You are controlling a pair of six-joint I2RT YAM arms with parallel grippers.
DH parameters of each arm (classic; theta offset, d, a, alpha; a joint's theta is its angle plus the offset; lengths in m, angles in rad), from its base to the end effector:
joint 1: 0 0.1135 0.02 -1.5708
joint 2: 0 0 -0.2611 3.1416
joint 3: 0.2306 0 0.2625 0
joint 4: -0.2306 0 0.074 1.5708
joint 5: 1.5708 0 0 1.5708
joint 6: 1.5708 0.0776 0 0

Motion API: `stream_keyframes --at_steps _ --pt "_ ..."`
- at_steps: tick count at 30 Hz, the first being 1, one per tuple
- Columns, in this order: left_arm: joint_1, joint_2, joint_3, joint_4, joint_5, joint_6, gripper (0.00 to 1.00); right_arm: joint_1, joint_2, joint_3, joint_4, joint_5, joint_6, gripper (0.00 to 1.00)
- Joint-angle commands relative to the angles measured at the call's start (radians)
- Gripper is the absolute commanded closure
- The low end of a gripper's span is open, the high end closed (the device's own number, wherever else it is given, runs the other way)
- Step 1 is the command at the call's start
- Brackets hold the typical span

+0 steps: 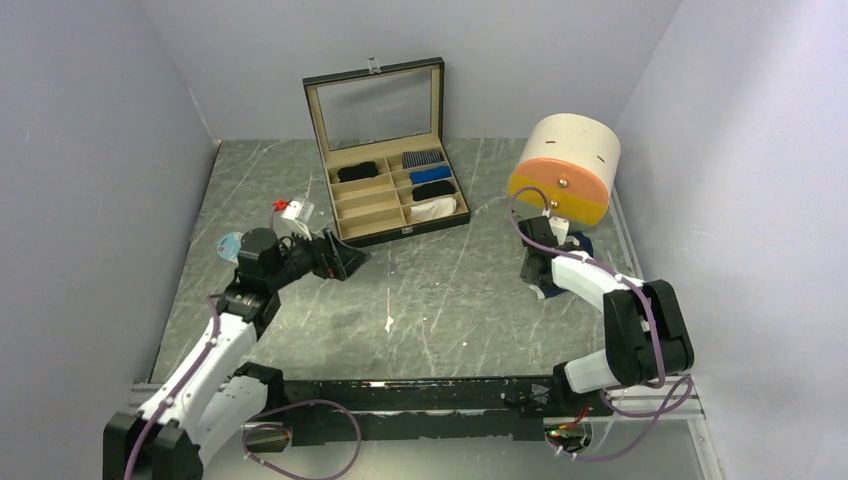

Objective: Roll the underwear
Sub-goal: Move the underwear to the center of the board.

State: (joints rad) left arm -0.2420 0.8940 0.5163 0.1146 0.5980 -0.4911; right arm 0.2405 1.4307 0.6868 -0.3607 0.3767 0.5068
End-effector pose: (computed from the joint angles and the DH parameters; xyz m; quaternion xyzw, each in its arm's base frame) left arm 0.2318 -0.1022 0.2426 0.0836 0.7749 -0.4266 0.4588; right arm 0.2767 0.0385 0.1126 0.1698 0.9415 -0.0868 0.2778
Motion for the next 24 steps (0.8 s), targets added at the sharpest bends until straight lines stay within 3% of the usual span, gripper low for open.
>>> stream_keyframes --at_steps 1,4,9,14,18,24 --pt "-0.009 -0.116 -0.042 -0.067 -0.15 0.019 0.04 -0.005 -0.059 0.022 0.009 0.004 -0.015 0.89" --pt "-0.017 -0.182 -0.076 -0.107 -0.207 0.013 0.04 -0.004 -0.085 0.019 0.005 -0.033 -0.017 1.0" --pt "-0.056 -0.242 -0.106 -0.182 -0.298 0.032 0.04 -0.001 -0.146 0.011 -0.007 -0.208 0.007 1.0" --pt "-0.189 -0.157 -0.106 -0.205 -0.394 0.053 0.07 0.046 -0.218 -0.03 0.007 -0.425 0.093 1.0" --pt "-0.311 -0.105 -0.13 -0.131 -0.44 0.019 0.06 0.183 -0.265 -0.057 0.026 -0.499 0.212 1.0" --pt "-0.356 -0.077 -0.166 -0.052 -0.405 -0.003 0.11 0.473 -0.24 -0.033 0.155 -0.54 0.419 1.0"
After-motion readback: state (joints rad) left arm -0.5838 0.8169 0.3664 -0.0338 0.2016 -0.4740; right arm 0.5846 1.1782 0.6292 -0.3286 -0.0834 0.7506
